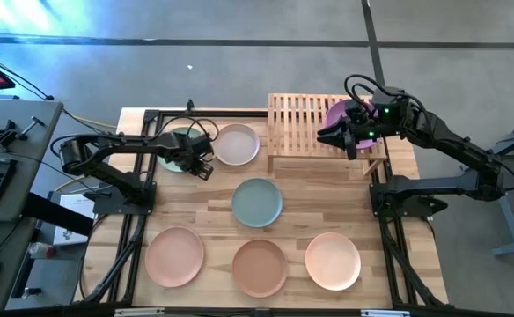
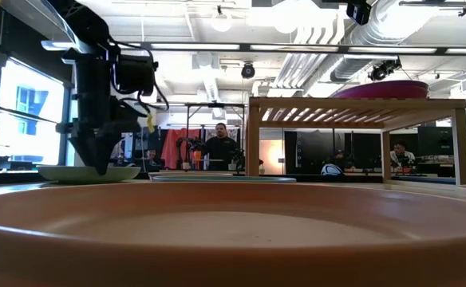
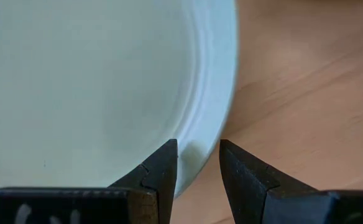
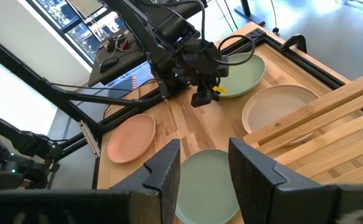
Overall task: Place and stack plates onto a shelf
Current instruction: Stack the green plate on the purple plate on the shelf
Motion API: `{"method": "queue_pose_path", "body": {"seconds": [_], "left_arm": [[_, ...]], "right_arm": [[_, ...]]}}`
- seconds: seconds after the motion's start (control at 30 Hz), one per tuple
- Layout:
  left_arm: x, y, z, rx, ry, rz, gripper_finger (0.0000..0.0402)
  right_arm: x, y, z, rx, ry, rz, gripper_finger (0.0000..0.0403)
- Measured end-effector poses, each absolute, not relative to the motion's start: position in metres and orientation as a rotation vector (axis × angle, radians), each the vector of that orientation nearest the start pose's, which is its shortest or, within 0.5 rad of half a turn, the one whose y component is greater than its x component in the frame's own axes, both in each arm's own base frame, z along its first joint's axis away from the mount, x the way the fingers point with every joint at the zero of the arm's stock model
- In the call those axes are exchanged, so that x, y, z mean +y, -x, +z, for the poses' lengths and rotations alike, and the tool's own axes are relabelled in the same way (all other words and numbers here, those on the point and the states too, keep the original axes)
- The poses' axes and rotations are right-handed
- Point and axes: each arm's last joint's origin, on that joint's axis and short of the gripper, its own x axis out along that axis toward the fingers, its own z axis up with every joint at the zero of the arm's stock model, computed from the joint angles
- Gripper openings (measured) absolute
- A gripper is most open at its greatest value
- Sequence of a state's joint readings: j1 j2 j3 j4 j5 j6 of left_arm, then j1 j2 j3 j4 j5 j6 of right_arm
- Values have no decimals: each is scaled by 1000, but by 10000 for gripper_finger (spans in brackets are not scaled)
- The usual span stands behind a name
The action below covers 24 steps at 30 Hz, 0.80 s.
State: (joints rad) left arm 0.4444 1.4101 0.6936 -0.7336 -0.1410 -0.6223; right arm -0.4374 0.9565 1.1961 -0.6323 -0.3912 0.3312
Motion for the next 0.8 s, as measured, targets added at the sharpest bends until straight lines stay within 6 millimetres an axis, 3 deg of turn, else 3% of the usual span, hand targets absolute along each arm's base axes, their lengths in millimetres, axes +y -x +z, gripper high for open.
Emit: {"method": "queue_pose_path", "body": {"seconds": [0.27,0.6,0.8], "left_arm": [[95,-189,150,1267,729,941,104],[95,-190,151,1276,698,917,11],[91,-195,157,1296,657,860,5]], "right_arm": [[-66,-167,400,350,-486,-105,118],[-66,-167,400,350,-490,-106,118],[-66,-167,399,350,-493,-107,118]]}}
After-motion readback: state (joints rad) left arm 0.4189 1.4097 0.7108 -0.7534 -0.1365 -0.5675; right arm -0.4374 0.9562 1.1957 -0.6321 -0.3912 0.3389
